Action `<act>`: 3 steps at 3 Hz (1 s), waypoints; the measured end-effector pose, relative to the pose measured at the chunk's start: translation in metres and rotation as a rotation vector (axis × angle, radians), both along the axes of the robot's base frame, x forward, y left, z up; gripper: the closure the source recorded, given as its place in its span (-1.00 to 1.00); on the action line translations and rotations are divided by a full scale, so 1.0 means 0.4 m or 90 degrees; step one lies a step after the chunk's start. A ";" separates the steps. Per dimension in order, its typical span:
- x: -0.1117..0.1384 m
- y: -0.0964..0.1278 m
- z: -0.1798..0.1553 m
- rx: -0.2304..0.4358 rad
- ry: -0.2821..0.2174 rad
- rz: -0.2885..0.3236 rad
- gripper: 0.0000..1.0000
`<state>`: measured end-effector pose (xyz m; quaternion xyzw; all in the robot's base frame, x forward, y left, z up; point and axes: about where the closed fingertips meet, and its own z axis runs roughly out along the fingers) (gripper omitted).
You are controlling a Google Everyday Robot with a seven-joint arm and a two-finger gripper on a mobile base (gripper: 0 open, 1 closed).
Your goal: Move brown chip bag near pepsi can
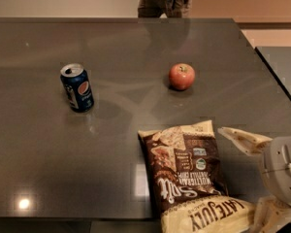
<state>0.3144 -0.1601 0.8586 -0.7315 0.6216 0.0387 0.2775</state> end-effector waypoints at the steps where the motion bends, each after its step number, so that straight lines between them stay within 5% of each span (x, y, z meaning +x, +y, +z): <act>1: 0.015 0.000 -0.004 0.009 -0.008 -0.006 -0.62; 3: 0.045 0.011 0.036 0.027 -0.025 -0.026 0.28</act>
Offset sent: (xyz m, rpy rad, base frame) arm 0.0189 -0.0003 0.0132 0.0573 -0.0368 -0.0613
